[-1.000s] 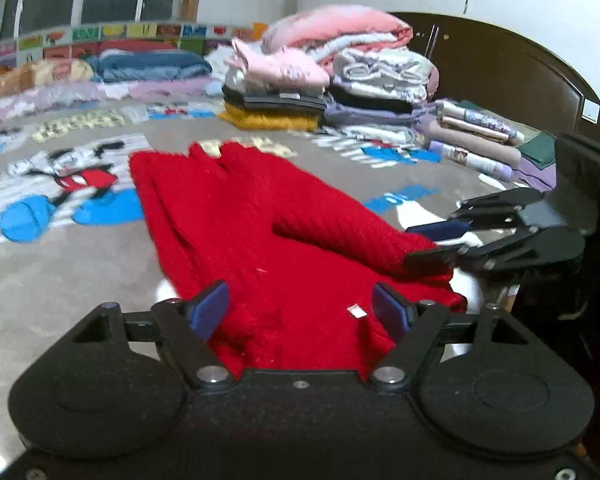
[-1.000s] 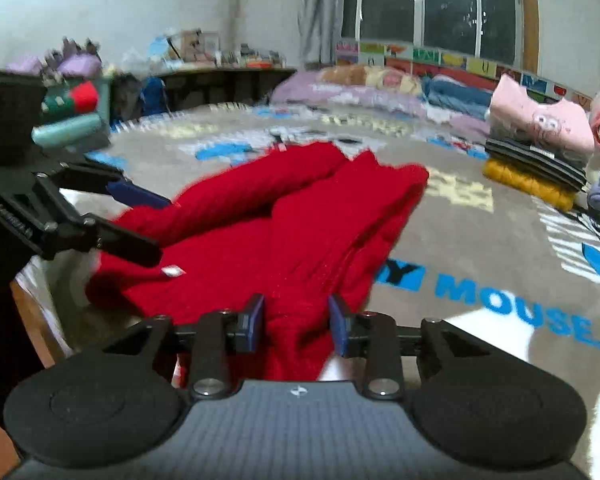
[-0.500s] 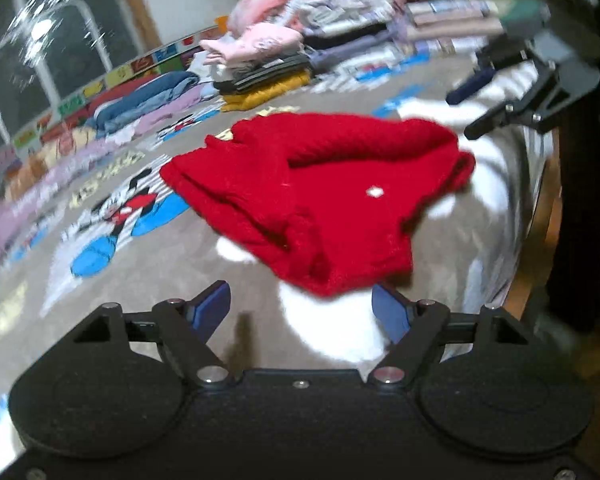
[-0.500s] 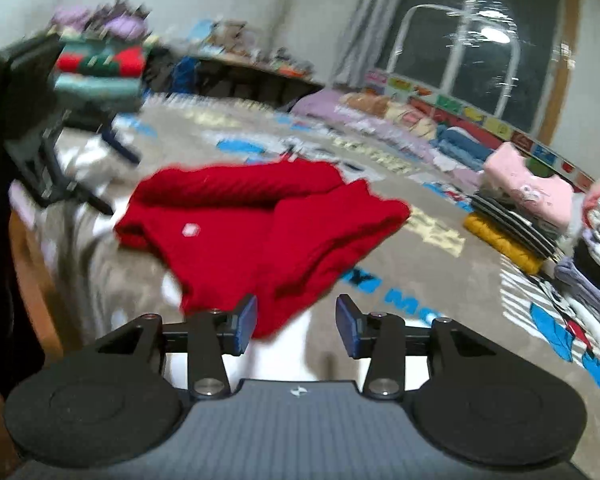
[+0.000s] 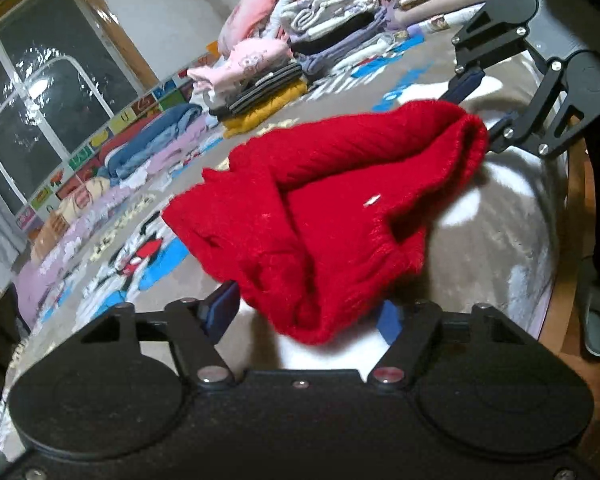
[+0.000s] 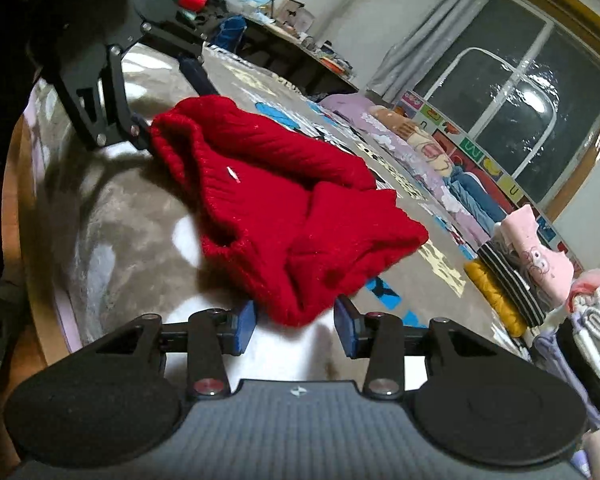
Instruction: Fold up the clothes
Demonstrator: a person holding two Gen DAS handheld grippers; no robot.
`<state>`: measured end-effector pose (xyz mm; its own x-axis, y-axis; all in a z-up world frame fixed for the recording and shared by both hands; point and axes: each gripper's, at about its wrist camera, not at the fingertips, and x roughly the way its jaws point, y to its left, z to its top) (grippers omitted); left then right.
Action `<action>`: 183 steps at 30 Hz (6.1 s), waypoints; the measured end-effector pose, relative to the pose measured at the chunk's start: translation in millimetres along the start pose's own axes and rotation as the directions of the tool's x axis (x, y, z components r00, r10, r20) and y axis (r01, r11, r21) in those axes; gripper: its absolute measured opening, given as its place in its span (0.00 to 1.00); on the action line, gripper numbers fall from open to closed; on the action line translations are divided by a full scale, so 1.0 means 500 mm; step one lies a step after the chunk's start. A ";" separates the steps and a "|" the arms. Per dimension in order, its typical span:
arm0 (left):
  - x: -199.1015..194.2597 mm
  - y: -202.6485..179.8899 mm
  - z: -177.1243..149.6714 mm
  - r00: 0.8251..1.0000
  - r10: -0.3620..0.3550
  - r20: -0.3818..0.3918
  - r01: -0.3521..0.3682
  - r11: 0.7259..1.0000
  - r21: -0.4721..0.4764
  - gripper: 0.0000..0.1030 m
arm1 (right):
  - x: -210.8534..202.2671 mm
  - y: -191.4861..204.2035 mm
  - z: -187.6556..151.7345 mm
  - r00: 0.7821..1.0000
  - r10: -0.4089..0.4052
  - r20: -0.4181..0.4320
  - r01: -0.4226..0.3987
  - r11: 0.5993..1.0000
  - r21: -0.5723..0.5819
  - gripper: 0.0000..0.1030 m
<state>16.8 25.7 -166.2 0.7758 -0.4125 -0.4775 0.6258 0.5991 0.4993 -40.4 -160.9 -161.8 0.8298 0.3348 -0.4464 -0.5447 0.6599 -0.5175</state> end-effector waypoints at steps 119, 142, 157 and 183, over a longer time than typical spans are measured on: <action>0.262 0.255 0.096 0.980 -0.133 0.151 0.194 0.820 -0.538 0.63 | 0.315 -0.320 0.023 0.966 0.135 0.219 -0.251 0.684 0.685 0.41; 0.283 0.221 0.134 0.991 -0.081 0.104 0.122 0.860 -0.495 0.27 | 0.294 -0.306 0.049 0.977 0.130 0.170 -0.208 0.764 0.611 0.23; 0.229 0.265 0.161 0.972 -0.033 0.232 0.150 0.850 -0.506 0.49 | 0.242 -0.334 0.078 0.958 0.084 0.274 -0.235 0.778 0.582 0.38; 0.314 0.310 0.106 0.997 -0.056 0.050 0.074 0.778 -0.624 0.54 | 0.429 -0.424 0.005 0.958 0.183 0.222 -0.288 0.611 0.738 0.42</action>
<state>239.7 17.3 -125.5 0.7428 -0.4787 -0.4681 0.4948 0.8635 -0.0977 253.1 -227.2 -145.9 0.7221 0.5907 -0.3601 -0.4820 0.8029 0.3507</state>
